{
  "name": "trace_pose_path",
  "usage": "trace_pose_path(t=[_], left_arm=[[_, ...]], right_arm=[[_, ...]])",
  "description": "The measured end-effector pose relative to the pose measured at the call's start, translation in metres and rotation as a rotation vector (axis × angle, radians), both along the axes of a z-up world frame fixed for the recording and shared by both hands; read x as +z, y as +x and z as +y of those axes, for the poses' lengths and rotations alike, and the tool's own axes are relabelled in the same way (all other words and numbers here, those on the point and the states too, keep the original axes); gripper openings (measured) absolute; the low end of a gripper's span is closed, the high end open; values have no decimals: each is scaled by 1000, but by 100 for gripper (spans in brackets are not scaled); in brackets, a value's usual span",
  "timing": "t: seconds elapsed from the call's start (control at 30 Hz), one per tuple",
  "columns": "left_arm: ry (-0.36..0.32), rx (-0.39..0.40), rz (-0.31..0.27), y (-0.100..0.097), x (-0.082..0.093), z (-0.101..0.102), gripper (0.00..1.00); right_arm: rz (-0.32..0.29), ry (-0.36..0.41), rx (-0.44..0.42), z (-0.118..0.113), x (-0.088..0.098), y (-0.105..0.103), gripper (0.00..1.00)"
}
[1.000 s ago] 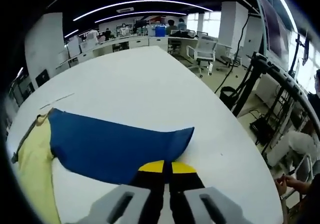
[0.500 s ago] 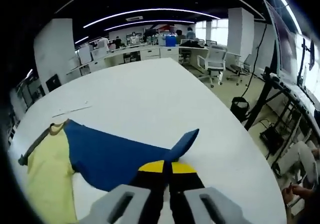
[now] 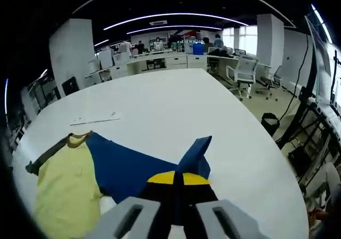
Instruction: Fold the garment on the visible template until the final outline fits inside the template.
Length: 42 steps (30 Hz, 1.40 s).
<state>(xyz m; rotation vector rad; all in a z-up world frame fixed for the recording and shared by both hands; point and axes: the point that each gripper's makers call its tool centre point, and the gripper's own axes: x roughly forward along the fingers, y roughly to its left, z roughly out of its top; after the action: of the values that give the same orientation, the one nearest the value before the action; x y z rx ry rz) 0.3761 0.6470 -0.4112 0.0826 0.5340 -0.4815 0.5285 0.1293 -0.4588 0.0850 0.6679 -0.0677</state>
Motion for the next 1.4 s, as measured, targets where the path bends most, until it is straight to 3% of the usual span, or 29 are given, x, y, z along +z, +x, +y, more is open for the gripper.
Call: trace_pose_path(t=[0.77,1.17,1.4], left_arm=[[16,-8,0,0,-2,-1,95],[21,-4,14,-4,-7,1,95],[25,-3,15,-4,-7,2,95]], right_arm=[[-36,-1,200,95,23,44,0],[-42,78,255,146,26,59,0],[-37,79,300,174,28,64,0]])
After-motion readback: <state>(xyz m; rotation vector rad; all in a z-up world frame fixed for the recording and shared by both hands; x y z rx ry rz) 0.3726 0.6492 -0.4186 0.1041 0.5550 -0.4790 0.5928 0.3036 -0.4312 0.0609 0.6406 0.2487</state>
